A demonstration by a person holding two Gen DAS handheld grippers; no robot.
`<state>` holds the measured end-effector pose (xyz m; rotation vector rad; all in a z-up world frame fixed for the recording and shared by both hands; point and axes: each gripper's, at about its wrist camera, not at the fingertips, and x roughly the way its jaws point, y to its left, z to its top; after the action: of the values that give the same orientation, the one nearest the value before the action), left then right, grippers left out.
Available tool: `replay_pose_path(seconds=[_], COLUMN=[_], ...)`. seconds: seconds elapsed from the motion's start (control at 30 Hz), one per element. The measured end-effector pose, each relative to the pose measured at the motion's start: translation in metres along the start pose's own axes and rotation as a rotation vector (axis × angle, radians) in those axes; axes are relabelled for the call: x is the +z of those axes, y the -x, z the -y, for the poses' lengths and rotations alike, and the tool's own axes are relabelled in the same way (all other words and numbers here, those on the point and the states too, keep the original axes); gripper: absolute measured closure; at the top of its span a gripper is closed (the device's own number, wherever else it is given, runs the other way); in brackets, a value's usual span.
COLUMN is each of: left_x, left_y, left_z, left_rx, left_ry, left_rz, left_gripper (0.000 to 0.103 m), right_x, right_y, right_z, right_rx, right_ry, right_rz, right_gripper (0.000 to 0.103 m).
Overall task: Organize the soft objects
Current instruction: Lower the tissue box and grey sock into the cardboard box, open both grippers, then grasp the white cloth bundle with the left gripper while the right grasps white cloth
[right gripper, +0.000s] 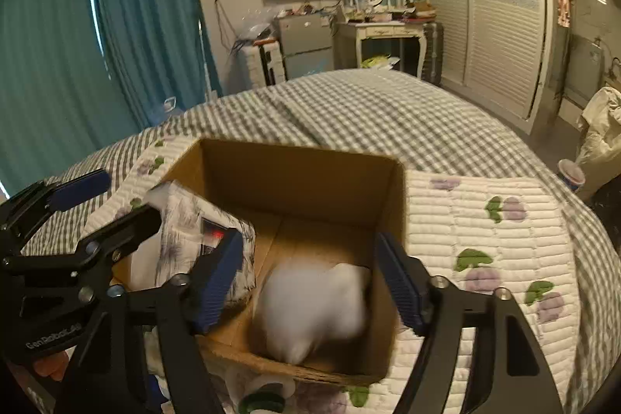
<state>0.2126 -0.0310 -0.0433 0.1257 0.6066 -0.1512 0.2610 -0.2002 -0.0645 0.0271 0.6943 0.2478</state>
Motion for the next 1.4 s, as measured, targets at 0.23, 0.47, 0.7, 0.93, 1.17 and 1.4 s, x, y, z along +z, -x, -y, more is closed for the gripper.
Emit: replay_pose_path(seconds=[0.23, 0.47, 0.7, 0.93, 1.17, 1.4], left_x=[0.006, 0.016, 0.004, -0.044, -0.102, -0.138], left_y=[0.041, 0.118, 0.187, 0.201, 0.169, 0.136], left_z=[0.003, 0.0, -0.02, -0.025, -0.023, -0.031], left_rx=[0.009, 0.046, 0.054, 0.068, 0.078, 0.096], left_ry=[-0.037, -0.048, 0.035, 0.054, 0.07, 0.161], left_rz=[0.018, 0.1, 0.128, 0.067, -0.025, -0.112], left_gripper=[0.021, 0.0, 0.0, 0.0, 0.0, 0.0], right_x=[0.021, 0.044, 0.021, -0.035, -0.098, -0.142], right_y=[0.053, 0.143, 0.225, 0.224, 0.171, 0.114], right_z=[-0.007, -0.03, -0.056, -0.077, -0.075, -0.082], right_rx=[-0.038, -0.066, -0.075, -0.106, -0.101, -0.06], right_ry=[-0.002, 0.006, 0.001, 0.032, -0.026, -0.058], right_rz=[0.074, 0.163, 0.206, 0.101, -0.033, -0.187], right_gripper=[0.013, 0.007, 0.0, 0.0, 0.0, 0.01])
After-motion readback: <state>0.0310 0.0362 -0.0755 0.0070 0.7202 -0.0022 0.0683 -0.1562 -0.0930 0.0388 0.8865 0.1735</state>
